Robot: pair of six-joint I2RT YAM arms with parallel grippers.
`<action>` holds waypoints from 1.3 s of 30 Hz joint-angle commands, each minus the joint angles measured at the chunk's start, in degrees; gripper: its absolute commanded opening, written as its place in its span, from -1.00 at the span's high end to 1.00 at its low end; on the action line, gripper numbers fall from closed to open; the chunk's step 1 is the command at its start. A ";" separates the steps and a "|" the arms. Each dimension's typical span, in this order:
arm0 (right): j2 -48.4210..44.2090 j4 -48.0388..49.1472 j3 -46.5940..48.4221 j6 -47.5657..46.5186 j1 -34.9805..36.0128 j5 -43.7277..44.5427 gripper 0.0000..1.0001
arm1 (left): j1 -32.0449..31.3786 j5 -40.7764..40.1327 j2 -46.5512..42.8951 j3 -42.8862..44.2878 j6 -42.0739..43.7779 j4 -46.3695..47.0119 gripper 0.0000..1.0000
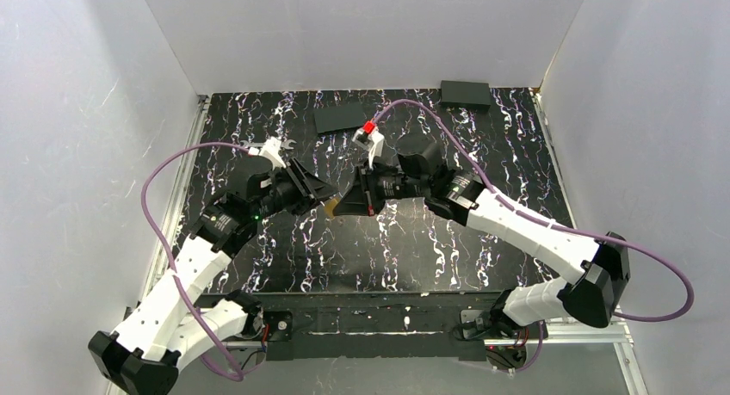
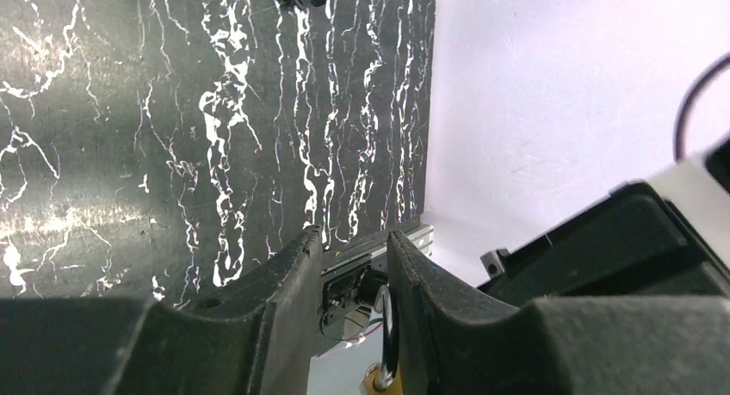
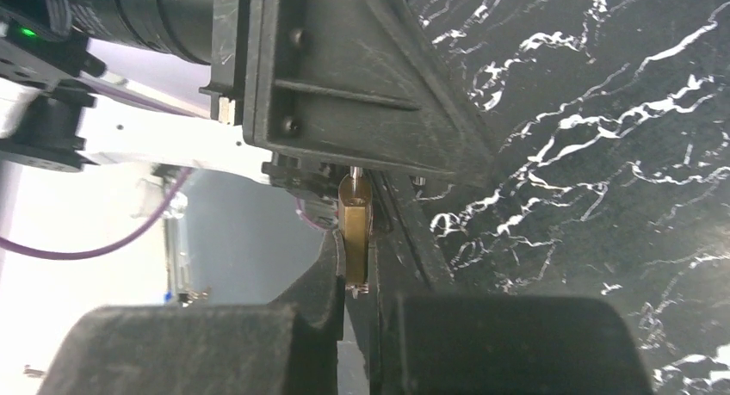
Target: Unlock with the key
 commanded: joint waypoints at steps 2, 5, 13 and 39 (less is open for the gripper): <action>2.23 -10.95 8.06 -10.44 4.67 9.96 0.97 | 0.01 -2.51 1.67 0.31 -3.04 -4.49 0.37; 3.96 -16.11 10.99 -13.95 7.32 14.51 0.97 | 0.01 -4.01 2.13 1.42 -3.23 -7.49 0.26; 1.94 -14.72 10.13 -12.84 8.05 13.34 0.97 | 0.10 -7.76 -3.06 3.79 5.89 -11.83 -0.80; -4.49 46.58 -4.46 32.38 1.72 -16.47 0.97 | 0.24 11.67 -23.49 -2.84 11.73 25.35 -0.79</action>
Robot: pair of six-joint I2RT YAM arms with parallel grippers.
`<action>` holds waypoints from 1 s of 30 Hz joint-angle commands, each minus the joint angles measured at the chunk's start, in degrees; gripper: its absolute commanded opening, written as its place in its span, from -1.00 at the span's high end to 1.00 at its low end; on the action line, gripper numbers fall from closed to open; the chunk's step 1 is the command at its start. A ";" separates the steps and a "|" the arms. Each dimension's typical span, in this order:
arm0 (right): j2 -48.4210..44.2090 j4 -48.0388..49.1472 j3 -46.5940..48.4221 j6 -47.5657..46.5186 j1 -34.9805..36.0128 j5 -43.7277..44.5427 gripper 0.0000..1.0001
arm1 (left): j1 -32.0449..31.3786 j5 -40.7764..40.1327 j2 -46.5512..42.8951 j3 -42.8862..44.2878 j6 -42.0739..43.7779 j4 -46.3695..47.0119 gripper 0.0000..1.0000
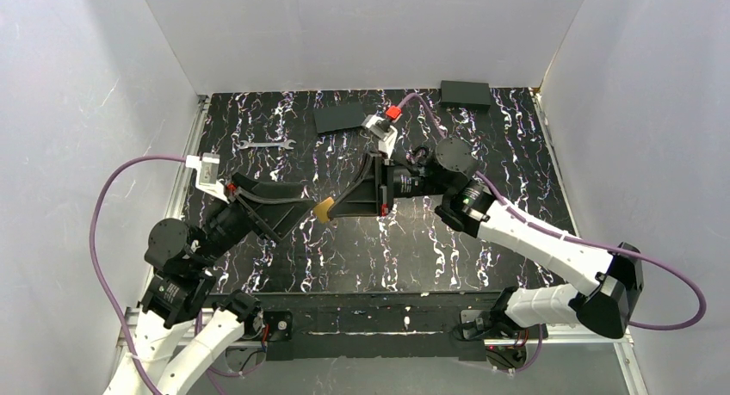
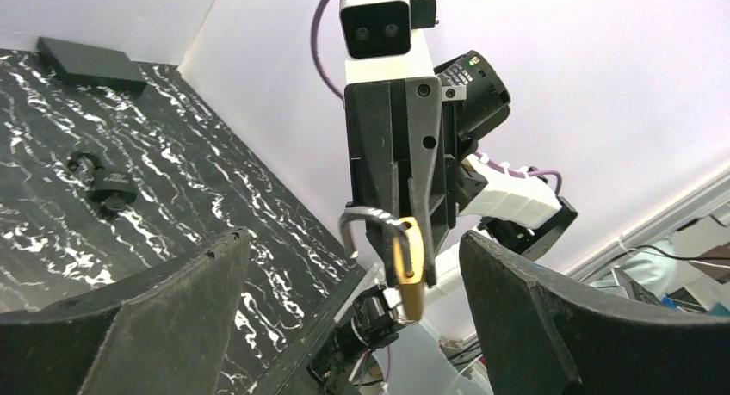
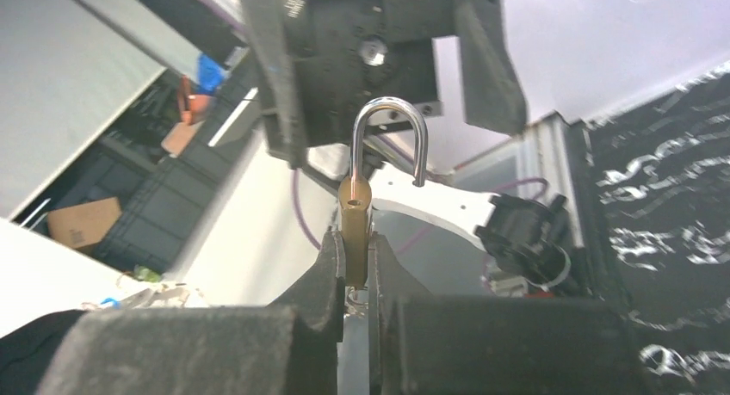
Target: Unlock with the key
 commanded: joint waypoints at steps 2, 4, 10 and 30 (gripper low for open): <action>1.03 18.99 0.10 11.58 0.13 -3.64 0.97 | 0.20 2.15 1.49 0.92 -2.41 6.11 -0.77; 1.53 20.65 0.09 12.82 0.13 -3.80 0.97 | 0.15 2.35 1.93 0.62 -3.45 7.95 -0.74; 3.08 21.54 0.62 13.52 0.12 -3.87 0.97 | 0.14 4.96 3.89 0.30 -6.57 13.75 -0.66; 6.06 23.66 2.55 14.73 0.13 -3.71 0.97 | 0.21 9.11 6.88 -0.50 -9.94 18.35 0.06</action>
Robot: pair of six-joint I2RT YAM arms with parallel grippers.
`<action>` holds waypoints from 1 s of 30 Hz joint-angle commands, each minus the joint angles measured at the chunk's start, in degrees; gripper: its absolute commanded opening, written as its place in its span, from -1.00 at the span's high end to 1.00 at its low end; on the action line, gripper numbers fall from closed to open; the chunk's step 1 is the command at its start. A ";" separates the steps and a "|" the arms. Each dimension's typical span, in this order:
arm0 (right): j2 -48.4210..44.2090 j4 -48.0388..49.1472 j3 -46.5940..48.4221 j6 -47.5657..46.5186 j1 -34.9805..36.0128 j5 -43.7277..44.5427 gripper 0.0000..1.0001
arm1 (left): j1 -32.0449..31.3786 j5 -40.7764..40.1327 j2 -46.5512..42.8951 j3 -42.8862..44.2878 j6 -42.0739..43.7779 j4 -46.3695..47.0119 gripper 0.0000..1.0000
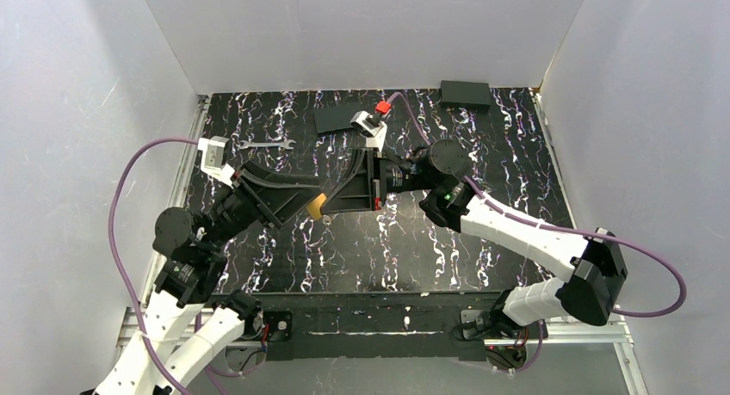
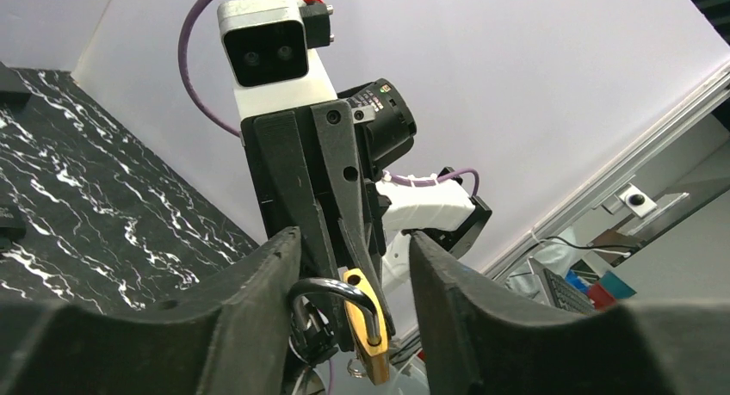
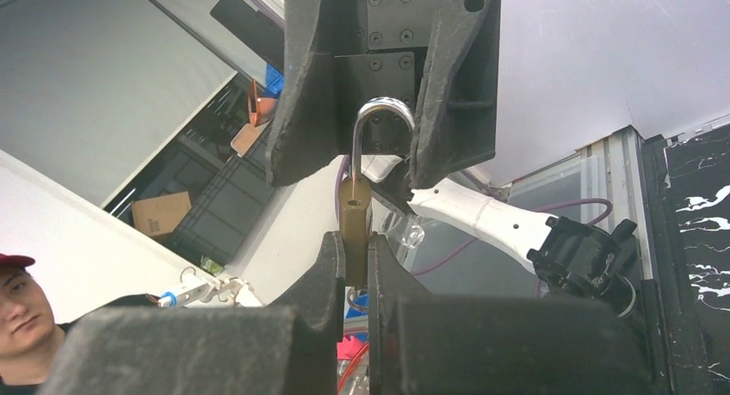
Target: Unlock with the key
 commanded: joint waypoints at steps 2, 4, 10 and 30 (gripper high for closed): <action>-0.14 4.37 2.49 0.09 0.13 0.24 0.97 | 0.15 2.48 1.15 0.08 0.04 2.11 0.16; -0.43 1.58 2.79 -2.02 0.12 0.30 0.97 | 0.21 2.64 1.55 -0.01 0.04 1.71 0.27; -2.09 -9.57 4.24 -9.76 0.13 1.27 0.97 | 0.17 -1.08 1.02 -0.26 2.00 -5.07 0.45; -1.48 -37.05 14.23 -28.17 0.04 8.04 0.97 | 0.21 -24.26 8.00 14.71 1.95 -50.69 0.51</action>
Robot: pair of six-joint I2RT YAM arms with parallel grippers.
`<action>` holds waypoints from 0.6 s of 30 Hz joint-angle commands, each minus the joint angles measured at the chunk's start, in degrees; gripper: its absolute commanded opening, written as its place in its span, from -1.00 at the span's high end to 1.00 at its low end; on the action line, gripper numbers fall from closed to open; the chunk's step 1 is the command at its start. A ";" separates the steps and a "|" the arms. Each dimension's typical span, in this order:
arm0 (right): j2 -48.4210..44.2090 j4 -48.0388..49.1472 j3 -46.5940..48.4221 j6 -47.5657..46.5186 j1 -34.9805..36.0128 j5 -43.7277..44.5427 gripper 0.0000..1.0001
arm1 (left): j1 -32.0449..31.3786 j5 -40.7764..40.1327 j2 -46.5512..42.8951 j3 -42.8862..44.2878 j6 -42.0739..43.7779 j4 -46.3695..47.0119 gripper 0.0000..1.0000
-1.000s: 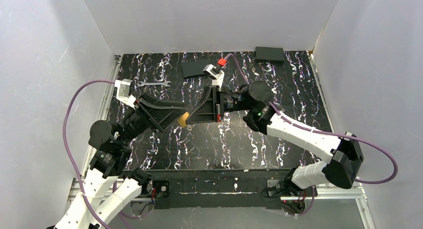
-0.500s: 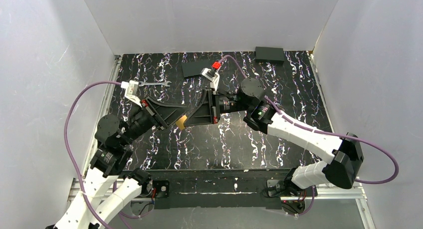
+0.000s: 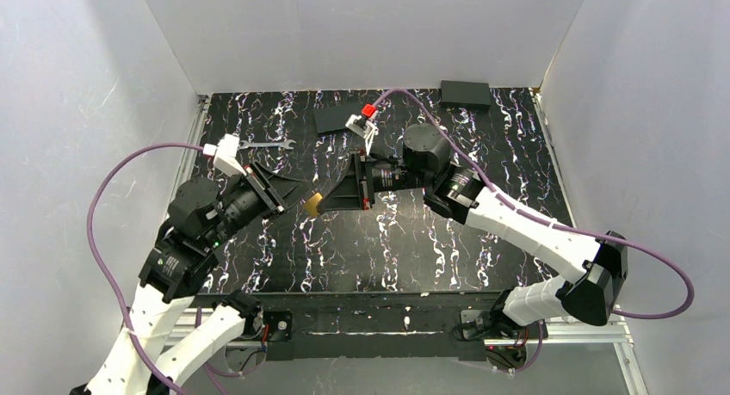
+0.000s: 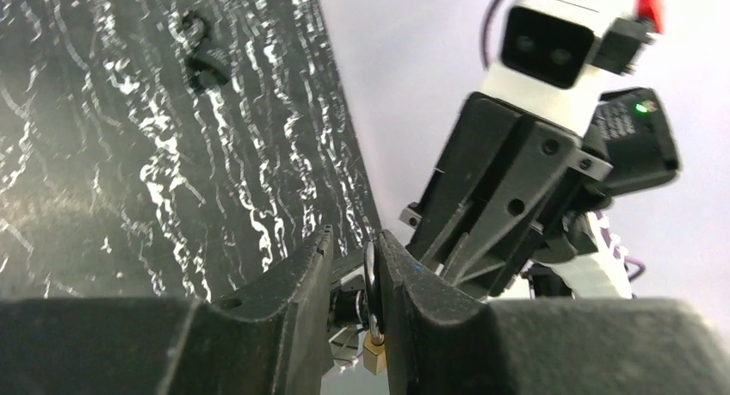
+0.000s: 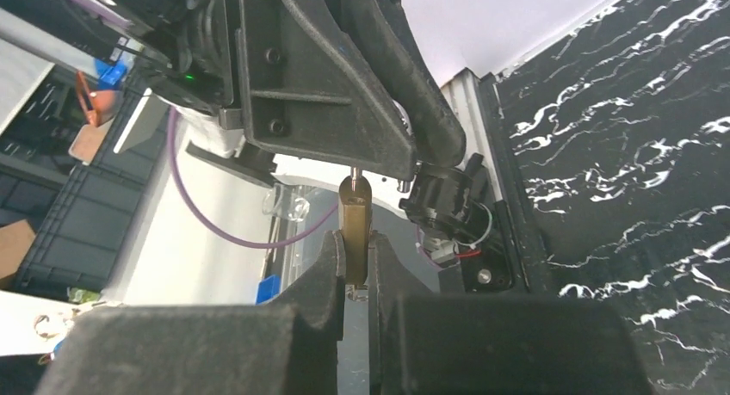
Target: Unlock with the key
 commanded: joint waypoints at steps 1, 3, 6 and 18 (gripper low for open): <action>-1.37 -2.60 5.96 -5.38 -0.14 1.12 0.97 | 0.30 -7.44 5.04 5.17 -0.88 -14.88 0.49; -0.93 -5.70 7.69 -7.83 0.14 1.82 0.97 | 0.25 -8.62 7.16 7.13 -1.82 -18.53 0.38; -0.02 -15.55 11.34 -14.92 1.28 4.00 0.97 | 0.27 -9.92 10.43 10.46 -2.97 -24.64 0.03; -0.71 -30.41 15.36 -27.24 2.24 9.76 0.97 | 0.29 -15.93 18.15 18.23 -0.74 -38.45 -0.45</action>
